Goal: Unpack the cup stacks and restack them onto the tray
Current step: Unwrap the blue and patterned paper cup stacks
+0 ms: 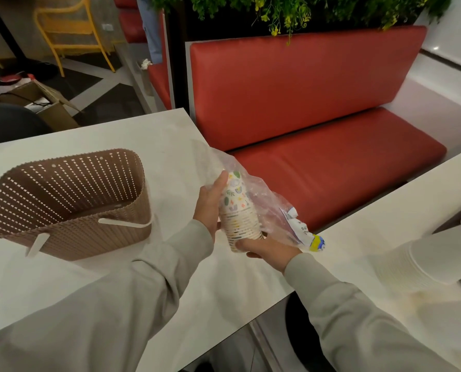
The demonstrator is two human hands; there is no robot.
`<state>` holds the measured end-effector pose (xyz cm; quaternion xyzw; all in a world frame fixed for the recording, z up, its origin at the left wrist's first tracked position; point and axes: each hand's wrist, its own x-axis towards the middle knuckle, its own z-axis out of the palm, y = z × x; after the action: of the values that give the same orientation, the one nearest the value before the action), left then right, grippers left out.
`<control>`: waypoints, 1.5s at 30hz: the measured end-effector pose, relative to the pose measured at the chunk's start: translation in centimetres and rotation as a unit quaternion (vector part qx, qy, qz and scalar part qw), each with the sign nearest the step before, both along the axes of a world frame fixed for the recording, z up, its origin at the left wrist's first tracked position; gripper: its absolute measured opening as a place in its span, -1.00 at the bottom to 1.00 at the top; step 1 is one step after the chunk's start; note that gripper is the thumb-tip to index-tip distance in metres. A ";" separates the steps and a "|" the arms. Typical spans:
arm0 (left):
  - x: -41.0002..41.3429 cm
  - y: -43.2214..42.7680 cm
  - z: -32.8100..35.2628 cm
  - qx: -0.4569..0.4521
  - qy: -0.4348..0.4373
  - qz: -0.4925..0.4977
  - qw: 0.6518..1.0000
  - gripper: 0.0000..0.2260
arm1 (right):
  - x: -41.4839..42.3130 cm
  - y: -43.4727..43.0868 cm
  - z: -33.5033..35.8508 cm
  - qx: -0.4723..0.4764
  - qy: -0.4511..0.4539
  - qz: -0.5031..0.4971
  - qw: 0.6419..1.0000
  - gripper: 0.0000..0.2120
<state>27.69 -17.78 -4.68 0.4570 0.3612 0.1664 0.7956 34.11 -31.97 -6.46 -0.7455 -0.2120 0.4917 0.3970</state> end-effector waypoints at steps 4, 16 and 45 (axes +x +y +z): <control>0.4 0.5 0.0 0.061 0.024 0.002 0.998 -0.63 | 0.7 -0.5 -1.7 -0.025 -0.115 -0.035 0.992 -0.14; 0.6 -0.1 0.2 0.116 0.032 -0.033 0.992 -0.93 | 0.0 -2.0 -1.9 -0.039 -0.155 -0.051 0.986 -0.08; -14.5 -26.0 2.3 0.050 0.006 0.092 0.995 -0.95 | -14.4 -33.6 2.5 0.047 -0.197 -0.138 0.969 -0.34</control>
<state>13.18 -43.78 -2.40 0.4620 0.3976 0.2537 0.7511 19.74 -65.60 -3.97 -0.8302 -0.2044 0.2647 0.4461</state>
